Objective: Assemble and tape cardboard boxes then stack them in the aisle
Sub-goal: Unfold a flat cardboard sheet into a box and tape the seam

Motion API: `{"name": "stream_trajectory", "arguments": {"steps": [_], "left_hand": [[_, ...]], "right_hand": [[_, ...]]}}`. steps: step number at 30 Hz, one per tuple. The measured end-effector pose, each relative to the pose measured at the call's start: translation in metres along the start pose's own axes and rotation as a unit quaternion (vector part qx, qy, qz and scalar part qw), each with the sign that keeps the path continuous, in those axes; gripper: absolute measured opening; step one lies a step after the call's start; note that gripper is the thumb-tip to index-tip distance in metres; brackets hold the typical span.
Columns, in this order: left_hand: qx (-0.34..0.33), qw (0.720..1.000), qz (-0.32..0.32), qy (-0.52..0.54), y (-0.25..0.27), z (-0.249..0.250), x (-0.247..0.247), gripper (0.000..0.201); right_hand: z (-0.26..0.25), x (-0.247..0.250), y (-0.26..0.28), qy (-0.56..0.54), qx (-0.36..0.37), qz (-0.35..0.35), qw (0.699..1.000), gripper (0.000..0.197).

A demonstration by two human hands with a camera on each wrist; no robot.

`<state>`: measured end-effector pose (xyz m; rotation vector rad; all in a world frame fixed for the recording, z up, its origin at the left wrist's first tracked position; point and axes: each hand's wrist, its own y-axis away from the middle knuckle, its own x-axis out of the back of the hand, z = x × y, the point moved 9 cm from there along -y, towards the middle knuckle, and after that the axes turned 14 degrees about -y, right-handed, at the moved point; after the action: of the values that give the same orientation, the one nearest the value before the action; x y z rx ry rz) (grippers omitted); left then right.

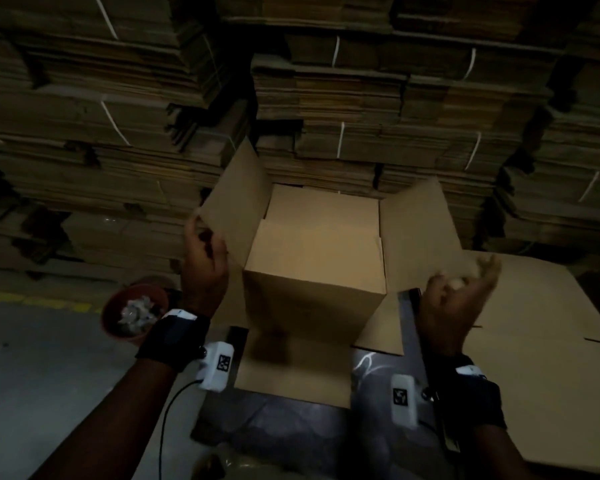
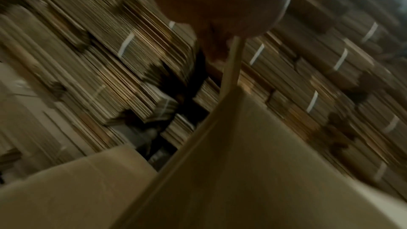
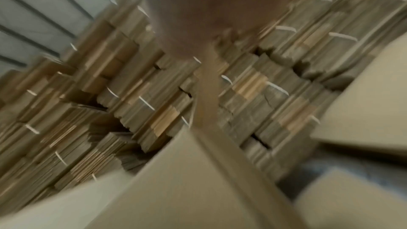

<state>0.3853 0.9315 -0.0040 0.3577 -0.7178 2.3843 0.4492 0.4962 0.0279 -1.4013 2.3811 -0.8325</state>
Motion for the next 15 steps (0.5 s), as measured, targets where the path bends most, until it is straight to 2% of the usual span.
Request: {"name": "stream_trajectory", "arguments": {"steps": [2,3,5,7,9,10,12,13,15], "left_hand": [[-0.049,0.997,0.055,-0.02,-0.003,-0.006,0.017,0.06],[-0.076,0.991,0.074,-0.08,-0.005,-0.009,0.021,0.058],[-0.1,0.959,0.071,-0.255,-0.009,-0.012,0.02,0.039],[-0.124,0.926,-0.007,-0.357,-0.007,-0.004,0.0,0.032],[-0.126,0.921,-0.112,-0.351,0.008,0.001,-0.028,0.041],[-0.097,0.929,-0.172,-0.312,0.017,-0.001,-0.044,0.055],[-0.001,0.94,-0.267,-0.211,0.039,-0.014,-0.071,0.096],[0.025,0.94,-0.279,-0.193,0.046,-0.019,-0.078,0.108],[0.028,0.943,-0.264,-0.202,0.048,-0.026,-0.082,0.11]], "right_hand": [[0.006,0.002,-0.007,0.141,0.041,-0.015,0.989,0.07],[0.013,-0.004,-0.008,0.224,0.046,-0.053,0.972,0.065],[0.022,-0.03,-0.008,0.309,0.052,-0.195,0.929,0.047],[0.029,-0.062,-0.003,0.283,0.004,-0.352,0.892,0.043],[0.038,-0.088,-0.005,0.252,-0.113,-0.427,0.861,0.051],[0.043,-0.1,-0.009,0.249,-0.162,-0.44,0.847,0.055],[0.05,-0.121,-0.017,0.247,-0.189,-0.457,0.833,0.058],[0.054,-0.128,-0.021,0.245,-0.188,-0.461,0.832,0.058],[0.066,-0.136,-0.024,0.23,-0.205,-0.469,0.827,0.058]]}}
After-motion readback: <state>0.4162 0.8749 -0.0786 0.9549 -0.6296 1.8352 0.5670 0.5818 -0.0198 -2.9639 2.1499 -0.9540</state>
